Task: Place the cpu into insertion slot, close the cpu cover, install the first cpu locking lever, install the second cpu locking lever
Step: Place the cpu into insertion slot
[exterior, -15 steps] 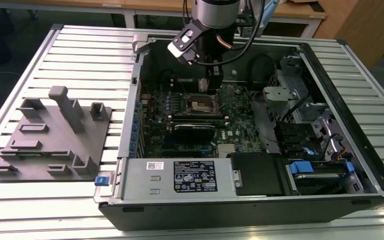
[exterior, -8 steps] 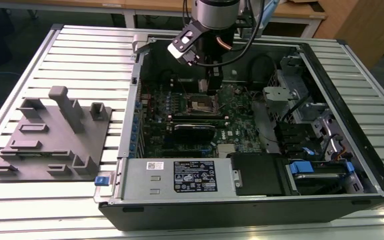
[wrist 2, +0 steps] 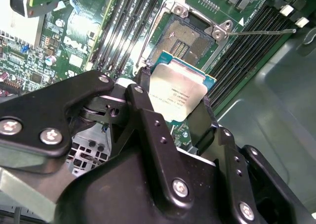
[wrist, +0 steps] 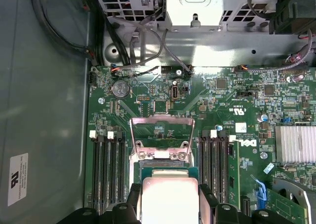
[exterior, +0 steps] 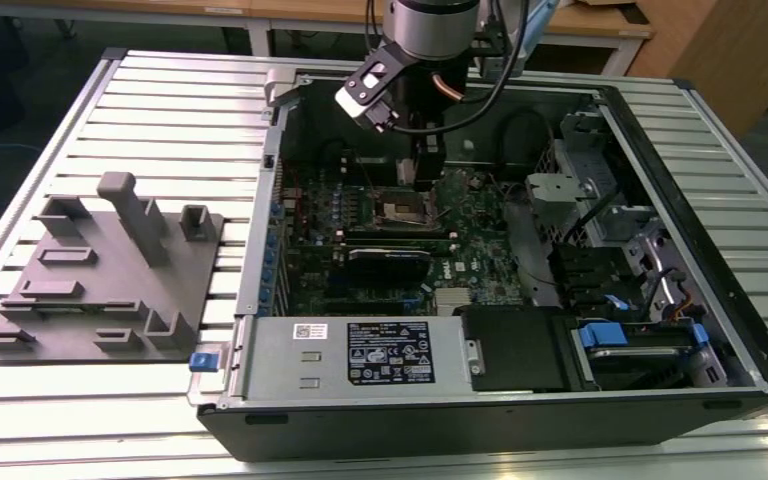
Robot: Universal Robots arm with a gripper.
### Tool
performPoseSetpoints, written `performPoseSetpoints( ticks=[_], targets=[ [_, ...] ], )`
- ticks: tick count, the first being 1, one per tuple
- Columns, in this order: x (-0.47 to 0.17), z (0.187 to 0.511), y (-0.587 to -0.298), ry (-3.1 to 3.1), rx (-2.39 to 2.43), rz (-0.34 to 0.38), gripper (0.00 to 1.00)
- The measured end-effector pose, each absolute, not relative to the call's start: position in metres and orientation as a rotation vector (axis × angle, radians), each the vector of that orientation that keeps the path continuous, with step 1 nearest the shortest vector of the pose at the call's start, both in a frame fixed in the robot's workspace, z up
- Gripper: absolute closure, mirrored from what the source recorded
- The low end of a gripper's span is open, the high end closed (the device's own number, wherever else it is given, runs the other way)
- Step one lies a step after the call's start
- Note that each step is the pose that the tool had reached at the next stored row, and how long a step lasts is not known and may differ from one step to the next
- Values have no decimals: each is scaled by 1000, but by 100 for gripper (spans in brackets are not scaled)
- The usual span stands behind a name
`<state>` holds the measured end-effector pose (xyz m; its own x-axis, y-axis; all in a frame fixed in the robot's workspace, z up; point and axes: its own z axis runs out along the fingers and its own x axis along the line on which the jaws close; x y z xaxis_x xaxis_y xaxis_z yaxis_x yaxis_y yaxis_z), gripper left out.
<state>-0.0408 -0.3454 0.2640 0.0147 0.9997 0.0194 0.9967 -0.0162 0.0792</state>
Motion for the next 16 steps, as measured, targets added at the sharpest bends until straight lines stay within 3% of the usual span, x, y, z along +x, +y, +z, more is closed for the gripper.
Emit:
performPoseSetpoints(
  ticks=[16],
  targets=[
    [-41,260,-345,2173,2207,108,46]
  ],
)
